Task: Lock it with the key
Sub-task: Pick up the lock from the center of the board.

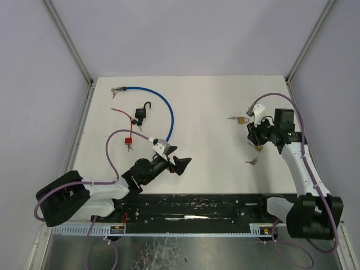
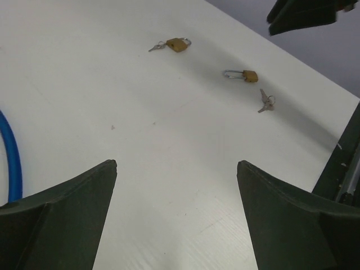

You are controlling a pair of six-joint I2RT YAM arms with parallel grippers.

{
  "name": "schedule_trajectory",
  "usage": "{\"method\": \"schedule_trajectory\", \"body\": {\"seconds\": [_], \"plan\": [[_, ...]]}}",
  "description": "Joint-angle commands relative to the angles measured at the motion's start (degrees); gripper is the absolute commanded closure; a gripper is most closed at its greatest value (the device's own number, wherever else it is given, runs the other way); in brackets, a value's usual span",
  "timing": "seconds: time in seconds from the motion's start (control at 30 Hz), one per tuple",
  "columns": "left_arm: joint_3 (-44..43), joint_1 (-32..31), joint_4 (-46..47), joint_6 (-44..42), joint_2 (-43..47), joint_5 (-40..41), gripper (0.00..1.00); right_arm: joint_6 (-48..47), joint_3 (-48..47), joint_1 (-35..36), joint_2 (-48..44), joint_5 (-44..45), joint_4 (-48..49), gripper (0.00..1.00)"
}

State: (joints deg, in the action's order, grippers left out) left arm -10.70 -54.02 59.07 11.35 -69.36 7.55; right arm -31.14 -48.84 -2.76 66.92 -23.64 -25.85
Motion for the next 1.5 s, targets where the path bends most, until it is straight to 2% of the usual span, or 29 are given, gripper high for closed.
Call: {"method": "schedule_trajectory", "body": {"seconds": [0.0, 0.3, 0.47, 0.57, 0.7, 1.1, 1.23, 1.47], "plan": [[-2.5, 1.3, -4.7, 0.8, 0.6, 3.4, 0.14, -2.2, 0.2, -0.2, -5.8, -13.3, -0.9, 0.59], [-8.4, 4.0, -19.0, 3.1, -0.5, 8.1, 0.14, -3.9, -3.8, -0.1, -9.0, -25.3, -5.8, 0.59], [-13.8, 8.7, -27.2, 4.3, -2.7, 8.9, 0.14, -0.1, -9.7, -0.1, -9.1, -30.5, -7.7, 0.55], [-18.0, 12.0, -33.1, 5.3, -5.5, 8.7, 0.14, -0.3, -6.8, -0.1, -9.2, -34.5, -6.7, 0.55], [-23.0, 15.6, -38.3, 4.7, -10.6, 7.9, 0.14, -1.0, 0.1, -0.1, -11.6, -31.1, -1.9, 0.51], [-30.8, 21.0, -45.1, 4.0, -20.1, 7.3, 0.16, -1.0, 1.1, -0.1, -13.5, -31.0, -1.3, 0.51], [-37.9, 24.3, -50.9, 2.8, -21.7, 7.7, 0.16, -1.3, 1.1, -0.1, -13.6, -30.9, -1.6, 0.51], [-48.7, 32.8, -57.7, 2.0, -23.9, 3.4, 0.12, -1.2, 1.4, -0.1, -15.0, -31.2, -1.4, 0.51]]}}
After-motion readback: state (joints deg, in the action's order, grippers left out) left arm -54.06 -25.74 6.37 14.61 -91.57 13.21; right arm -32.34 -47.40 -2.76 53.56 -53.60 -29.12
